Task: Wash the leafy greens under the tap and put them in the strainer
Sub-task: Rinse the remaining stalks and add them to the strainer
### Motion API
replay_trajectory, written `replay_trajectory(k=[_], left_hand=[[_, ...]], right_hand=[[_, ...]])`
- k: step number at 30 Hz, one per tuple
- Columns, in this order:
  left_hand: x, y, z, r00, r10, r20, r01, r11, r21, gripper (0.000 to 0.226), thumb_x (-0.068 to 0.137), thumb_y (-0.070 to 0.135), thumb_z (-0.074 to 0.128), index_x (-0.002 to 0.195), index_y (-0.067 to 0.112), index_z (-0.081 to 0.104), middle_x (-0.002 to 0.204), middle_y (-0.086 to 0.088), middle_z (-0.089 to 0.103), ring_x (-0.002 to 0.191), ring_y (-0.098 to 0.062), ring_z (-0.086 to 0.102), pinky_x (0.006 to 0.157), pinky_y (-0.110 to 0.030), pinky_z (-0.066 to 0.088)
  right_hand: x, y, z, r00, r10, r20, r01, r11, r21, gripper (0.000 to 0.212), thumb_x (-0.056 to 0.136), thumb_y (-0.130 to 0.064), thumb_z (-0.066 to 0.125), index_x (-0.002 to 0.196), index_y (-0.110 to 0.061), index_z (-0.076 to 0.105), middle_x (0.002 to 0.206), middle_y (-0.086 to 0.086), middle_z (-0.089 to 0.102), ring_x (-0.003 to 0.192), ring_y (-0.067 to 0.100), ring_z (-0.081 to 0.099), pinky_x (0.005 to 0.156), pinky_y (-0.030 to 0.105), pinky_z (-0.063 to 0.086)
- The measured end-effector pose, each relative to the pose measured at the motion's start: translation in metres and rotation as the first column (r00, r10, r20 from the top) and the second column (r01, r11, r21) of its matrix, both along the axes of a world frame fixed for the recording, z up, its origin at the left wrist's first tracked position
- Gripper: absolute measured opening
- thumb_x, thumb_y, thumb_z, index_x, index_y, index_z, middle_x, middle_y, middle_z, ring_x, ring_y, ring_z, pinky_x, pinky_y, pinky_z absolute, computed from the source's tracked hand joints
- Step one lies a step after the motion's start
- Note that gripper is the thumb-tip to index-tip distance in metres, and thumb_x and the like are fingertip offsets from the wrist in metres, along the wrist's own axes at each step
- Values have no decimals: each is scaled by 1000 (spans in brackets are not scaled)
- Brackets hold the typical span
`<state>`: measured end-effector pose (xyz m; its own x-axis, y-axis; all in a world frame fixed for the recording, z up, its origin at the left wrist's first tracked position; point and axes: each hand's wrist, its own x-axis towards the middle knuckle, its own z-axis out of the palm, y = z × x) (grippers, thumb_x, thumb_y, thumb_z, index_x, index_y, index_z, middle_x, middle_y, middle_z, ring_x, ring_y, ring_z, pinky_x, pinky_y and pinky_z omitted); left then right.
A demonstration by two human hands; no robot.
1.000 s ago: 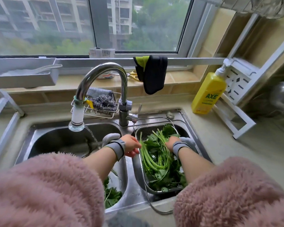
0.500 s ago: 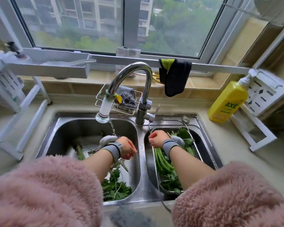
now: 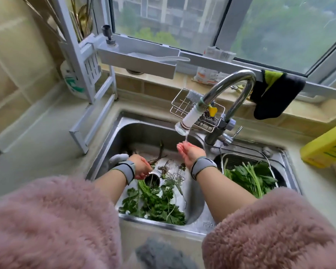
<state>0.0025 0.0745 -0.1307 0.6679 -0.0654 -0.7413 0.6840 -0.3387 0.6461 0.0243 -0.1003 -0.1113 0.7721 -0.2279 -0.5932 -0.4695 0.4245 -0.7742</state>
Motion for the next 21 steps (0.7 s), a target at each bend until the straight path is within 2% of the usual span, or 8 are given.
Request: replay_trajectory(k=[2, 4, 6, 7, 11, 15, 18, 21], left_hand=[[0, 2, -4, 1000, 0, -23, 0, 1000, -24, 33, 89, -9, 51, 62, 9, 42, 52, -9, 42, 29, -10, 33, 42, -15, 33], [2, 5, -8, 1000, -2, -26, 1, 1000, -31, 33, 90, -9, 49, 63, 8, 42, 57, -9, 40, 25, -9, 33, 39, -13, 32], [4, 10, -13, 999, 6, -37, -7, 999, -39, 32, 90, -8, 49, 64, 9, 41, 58, -10, 40, 23, -9, 35, 38, -12, 32], [4, 10, -11, 999, 6, -31, -8, 999, -42, 32, 90, -8, 49, 65, 9, 41, 58, -10, 41, 22, -8, 35, 38, -12, 33], [14, 27, -20, 1000, 7, -26, -6, 1000, 21, 26, 91, -3, 52, 66, 6, 48, 60, -12, 47, 25, -10, 40, 46, -20, 38], [18, 43, -34, 999, -13, -30, 16, 996, 91, 27, 90, -4, 51, 65, 4, 48, 61, -14, 48, 47, -18, 38, 49, -25, 36], [19, 54, -47, 996, 17, -82, -11, 997, 79, 27, 92, -5, 48, 67, 6, 44, 60, -14, 45, 48, -17, 34, 44, -22, 33], [23, 63, -59, 993, 45, -113, -38, 997, 70, 27, 93, -3, 48, 68, 7, 44, 60, -14, 45, 47, -17, 34, 39, -19, 33]], right_hand=[[0, 0, -5, 1000, -25, -10, 25, 999, -21, 34, 96, 2, 44, 126, 17, 42, 81, 20, 59, 50, 14, 64, 53, 16, 55], [1, 5, -18, 990, 35, -139, -46, 996, -75, 36, 100, -6, 37, 128, 15, 41, 110, 27, 60, 42, 10, 62, 45, 16, 52], [-3, 6, -35, 909, 263, -324, -369, 869, -329, 38, 101, -13, 36, 134, 4, 42, 137, 17, 48, 74, 12, 68, 70, 20, 56], [-9, 4, -42, 805, 394, -443, -586, 643, -494, 38, 99, -13, 40, 135, -3, 45, 141, 13, 45, 98, 16, 62, 89, 23, 50], [-25, 26, -68, 548, 514, -660, -831, 240, -502, 39, 95, -7, 40, 132, -3, 49, 137, 15, 49, 127, 28, 45, 104, 29, 35], [-32, 59, -94, 402, 615, -678, -892, 93, -443, 36, 96, -4, 37, 128, 0, 52, 131, 16, 53, 123, 30, 49, 99, 32, 41], [-30, 89, -111, 258, 652, -713, -933, -24, -359, 23, 94, -4, 42, 113, 0, 53, 94, 12, 58, 109, 33, 56, 75, 32, 44], [-26, 111, -142, 242, 663, -708, -932, -44, -360, 21, 90, -9, 56, 108, -3, 50, 89, 12, 54, 88, 31, 58, 64, 31, 43]])
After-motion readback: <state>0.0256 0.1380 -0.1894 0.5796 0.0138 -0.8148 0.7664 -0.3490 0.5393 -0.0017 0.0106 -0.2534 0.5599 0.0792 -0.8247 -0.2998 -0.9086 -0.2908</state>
